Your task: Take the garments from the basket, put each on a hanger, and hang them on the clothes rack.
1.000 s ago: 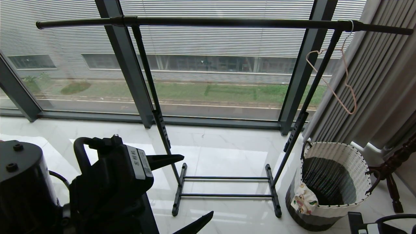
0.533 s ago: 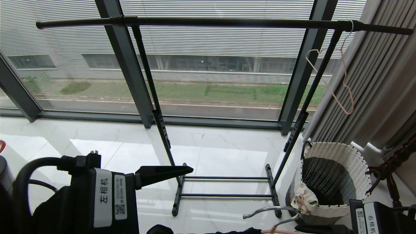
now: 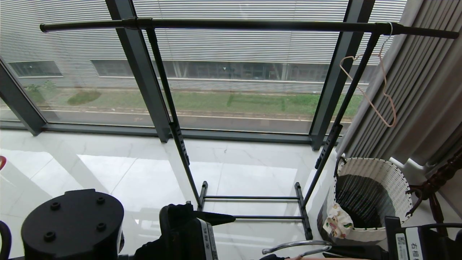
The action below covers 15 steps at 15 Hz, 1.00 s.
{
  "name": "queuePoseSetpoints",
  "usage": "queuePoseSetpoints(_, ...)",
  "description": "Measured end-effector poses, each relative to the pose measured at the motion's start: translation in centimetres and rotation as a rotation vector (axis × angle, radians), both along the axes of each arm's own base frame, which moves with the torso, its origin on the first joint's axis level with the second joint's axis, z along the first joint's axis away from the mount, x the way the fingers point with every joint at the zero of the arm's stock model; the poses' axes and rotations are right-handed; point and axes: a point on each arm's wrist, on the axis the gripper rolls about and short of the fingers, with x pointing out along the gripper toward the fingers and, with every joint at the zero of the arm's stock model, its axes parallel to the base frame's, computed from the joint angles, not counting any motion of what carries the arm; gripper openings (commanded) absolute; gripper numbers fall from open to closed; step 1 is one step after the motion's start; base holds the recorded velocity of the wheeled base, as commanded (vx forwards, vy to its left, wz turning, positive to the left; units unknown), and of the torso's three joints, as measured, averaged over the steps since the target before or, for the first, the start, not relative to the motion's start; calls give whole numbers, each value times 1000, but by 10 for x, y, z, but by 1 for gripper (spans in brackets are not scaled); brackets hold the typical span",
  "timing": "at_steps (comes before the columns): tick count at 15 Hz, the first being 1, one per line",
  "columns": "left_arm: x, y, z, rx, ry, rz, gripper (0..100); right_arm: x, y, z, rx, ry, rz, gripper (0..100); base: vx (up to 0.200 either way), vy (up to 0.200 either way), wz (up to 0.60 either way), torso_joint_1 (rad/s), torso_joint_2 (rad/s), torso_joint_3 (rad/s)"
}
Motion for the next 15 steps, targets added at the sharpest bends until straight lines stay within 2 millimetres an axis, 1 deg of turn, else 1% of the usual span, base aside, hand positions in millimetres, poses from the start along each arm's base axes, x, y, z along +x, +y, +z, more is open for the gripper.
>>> queuePoseSetpoints(2,4,-3,-6,24,20,4,100,-2,2,1,3,-3,15,0,0,0,0,0,0,0)
queuePoseSetpoints(3,5,-4,-9,33,25,6,0,-2,3,2,3,-3,21,0,0,0,0,0,0,0)
queuePoseSetpoints(12,7,-7,-13,41,52,-19,0,-2,6,1,-3,1,30,0,0,0,0,0,0,0)
queuePoseSetpoints(13,7,-8,-13,38,53,-23,0,-3,5,0,-6,2,27,100,0,0,0,0,0,0)
queuePoseSetpoints(15,8,-9,-12,37,54,-22,0,-3,5,-1,-9,3,29,100,0,0,0,0,0,0)
